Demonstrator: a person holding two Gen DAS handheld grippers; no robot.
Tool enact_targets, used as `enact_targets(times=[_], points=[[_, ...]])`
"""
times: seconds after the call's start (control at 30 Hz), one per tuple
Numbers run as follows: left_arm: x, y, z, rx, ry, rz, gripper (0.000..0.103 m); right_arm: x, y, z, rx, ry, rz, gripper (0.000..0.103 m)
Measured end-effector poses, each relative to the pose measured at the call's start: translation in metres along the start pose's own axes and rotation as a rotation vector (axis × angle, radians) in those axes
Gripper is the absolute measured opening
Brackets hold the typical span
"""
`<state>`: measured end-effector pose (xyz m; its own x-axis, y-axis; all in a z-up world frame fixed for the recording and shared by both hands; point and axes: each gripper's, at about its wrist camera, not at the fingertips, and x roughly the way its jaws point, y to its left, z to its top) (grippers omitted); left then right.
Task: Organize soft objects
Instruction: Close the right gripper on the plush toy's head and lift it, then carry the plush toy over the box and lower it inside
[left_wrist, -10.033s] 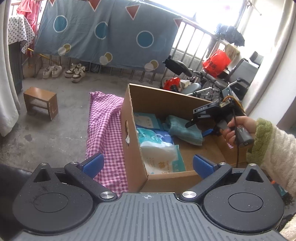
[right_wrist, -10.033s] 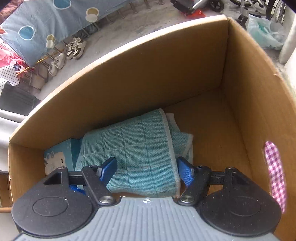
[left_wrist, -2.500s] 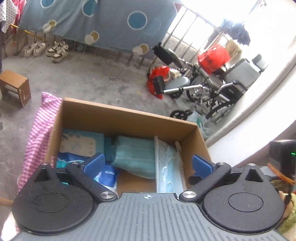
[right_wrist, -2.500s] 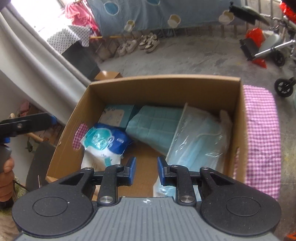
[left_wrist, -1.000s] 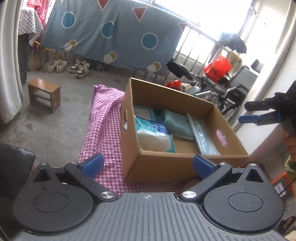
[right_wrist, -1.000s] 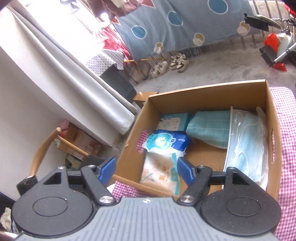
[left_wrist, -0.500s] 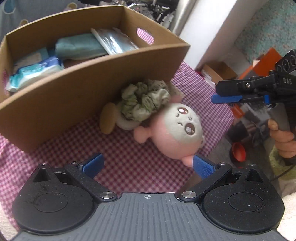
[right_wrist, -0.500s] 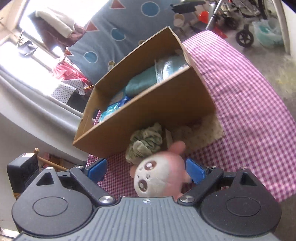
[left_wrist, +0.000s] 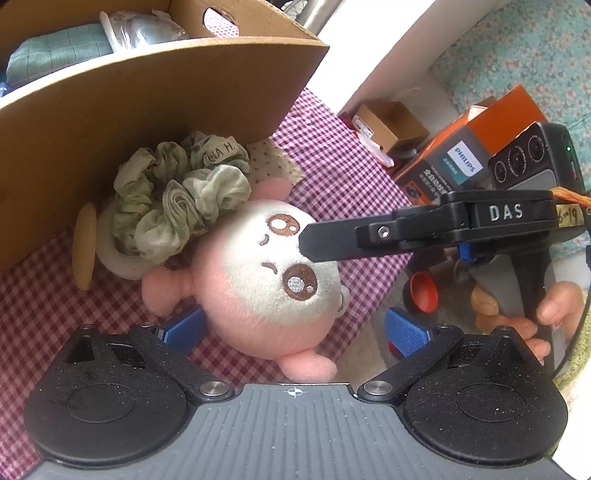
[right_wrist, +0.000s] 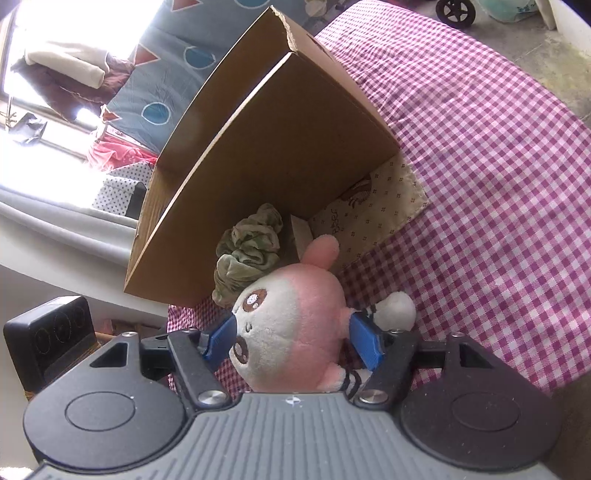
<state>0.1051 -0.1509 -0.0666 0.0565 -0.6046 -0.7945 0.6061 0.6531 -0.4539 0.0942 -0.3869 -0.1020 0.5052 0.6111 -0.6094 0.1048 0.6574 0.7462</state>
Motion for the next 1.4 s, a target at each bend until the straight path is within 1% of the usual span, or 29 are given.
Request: enact_targets(times=[0.03,0.07,0.13,0.27,0.43,0.6,0.73,0.83,0.93,1.03,1.07,1.17,1.27,1.33,1.4], points=[[0.000,0.000,0.000,-0.002,-0.011,0.008,0.103,0.000,-0.001,-0.001,0.004,-0.007,0.003,0.066],[0.000,-0.001,0.002,-0.003,-0.022,0.012,0.103,-0.002,-0.002,-0.002,0.009,-0.017,0.013,0.061],[-0.003,-0.002,0.004,-0.012,-0.032,0.000,0.103,-0.006,-0.003,-0.005,0.013,-0.030,0.026,0.056],[-0.012,-0.005,0.000,-0.011,-0.054,-0.036,0.103,-0.015,-0.002,-0.012,0.029,-0.047,0.036,0.056],[-0.020,-0.016,-0.007,0.011,-0.065,-0.024,0.103,-0.029,0.005,-0.023,0.039,-0.069,0.057,0.056],[-0.039,-0.033,-0.011,0.056,-0.119,-0.013,0.103,-0.048,0.022,-0.034,0.032,-0.116,0.101,0.056],[-0.060,-0.042,-0.014,0.082,-0.171,-0.004,0.103,-0.057,0.043,-0.033,-0.001,-0.147,0.140,0.056],[-0.081,-0.048,-0.013,0.106,-0.225,0.019,0.103,-0.060,0.068,-0.019,-0.057,-0.171,0.175,0.056],[-0.106,-0.051,-0.003,0.135,-0.289,0.064,0.103,-0.057,0.094,0.004,-0.119,-0.167,0.202,0.056],[-0.127,-0.050,0.014,0.153,-0.338,0.124,0.103,-0.046,0.123,0.034,-0.183,-0.133,0.219,0.056],[-0.131,-0.050,0.024,0.154,-0.351,0.154,0.103,-0.040,0.132,0.046,-0.198,-0.114,0.228,0.057],[-0.146,-0.042,0.046,0.156,-0.398,0.224,0.103,-0.017,0.149,0.083,-0.210,-0.071,0.249,0.057],[-0.153,-0.027,0.075,0.137,-0.405,0.264,0.103,0.011,0.155,0.117,-0.201,-0.033,0.241,0.057],[-0.151,-0.011,0.092,0.116,-0.388,0.275,0.103,0.035,0.154,0.135,-0.195,0.006,0.222,0.057],[-0.145,0.012,0.108,0.085,-0.361,0.288,0.103,0.062,0.150,0.156,-0.158,0.055,0.208,0.057]])
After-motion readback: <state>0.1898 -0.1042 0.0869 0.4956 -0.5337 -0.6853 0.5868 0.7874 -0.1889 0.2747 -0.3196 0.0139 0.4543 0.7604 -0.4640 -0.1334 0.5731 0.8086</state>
